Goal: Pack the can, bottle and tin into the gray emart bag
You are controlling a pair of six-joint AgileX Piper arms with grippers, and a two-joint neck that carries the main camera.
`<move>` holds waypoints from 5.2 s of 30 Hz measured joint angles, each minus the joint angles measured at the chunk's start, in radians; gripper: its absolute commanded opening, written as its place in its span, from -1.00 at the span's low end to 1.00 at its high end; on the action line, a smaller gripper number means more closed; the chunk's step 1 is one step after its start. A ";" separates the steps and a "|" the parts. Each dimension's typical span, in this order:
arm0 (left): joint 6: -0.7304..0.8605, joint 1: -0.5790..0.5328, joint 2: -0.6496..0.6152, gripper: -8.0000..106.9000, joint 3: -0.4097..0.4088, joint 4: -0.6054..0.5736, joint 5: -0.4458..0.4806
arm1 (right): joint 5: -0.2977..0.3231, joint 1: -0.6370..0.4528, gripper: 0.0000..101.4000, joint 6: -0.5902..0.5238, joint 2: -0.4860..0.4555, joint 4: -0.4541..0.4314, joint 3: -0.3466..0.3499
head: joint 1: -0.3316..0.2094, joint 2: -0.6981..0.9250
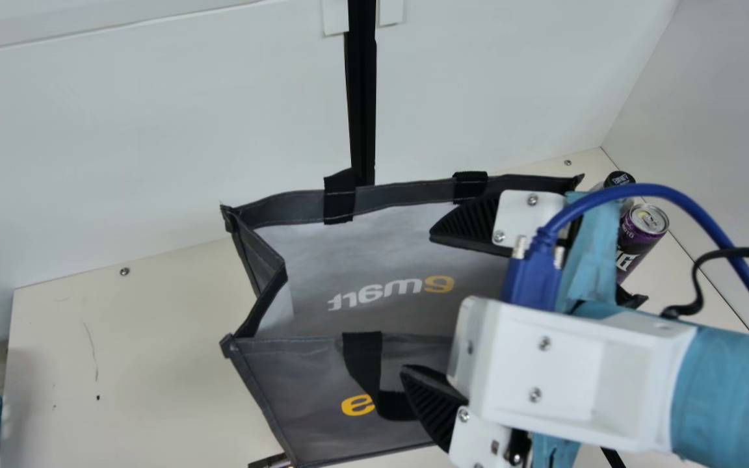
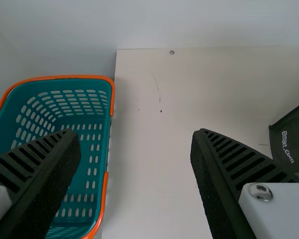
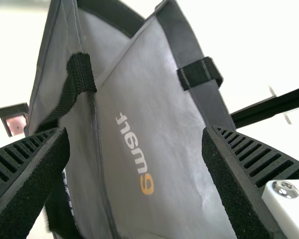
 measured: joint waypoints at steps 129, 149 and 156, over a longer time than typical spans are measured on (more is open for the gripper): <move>-0.003 -0.087 0.090 0.71 -0.087 0.026 -0.035 | -0.002 -1.142 0.79 0.343 0.023 0.141 0.087 | 0.000 0.000; -0.101 -0.344 0.267 0.71 -0.277 0.186 -0.074 | -0.002 -1.142 0.79 0.343 0.023 0.141 0.087 | 0.000 0.000; -0.124 -0.422 0.322 0.71 -0.348 0.231 -0.080 | -0.002 -1.142 0.79 0.343 0.023 0.141 0.087 | 0.000 0.000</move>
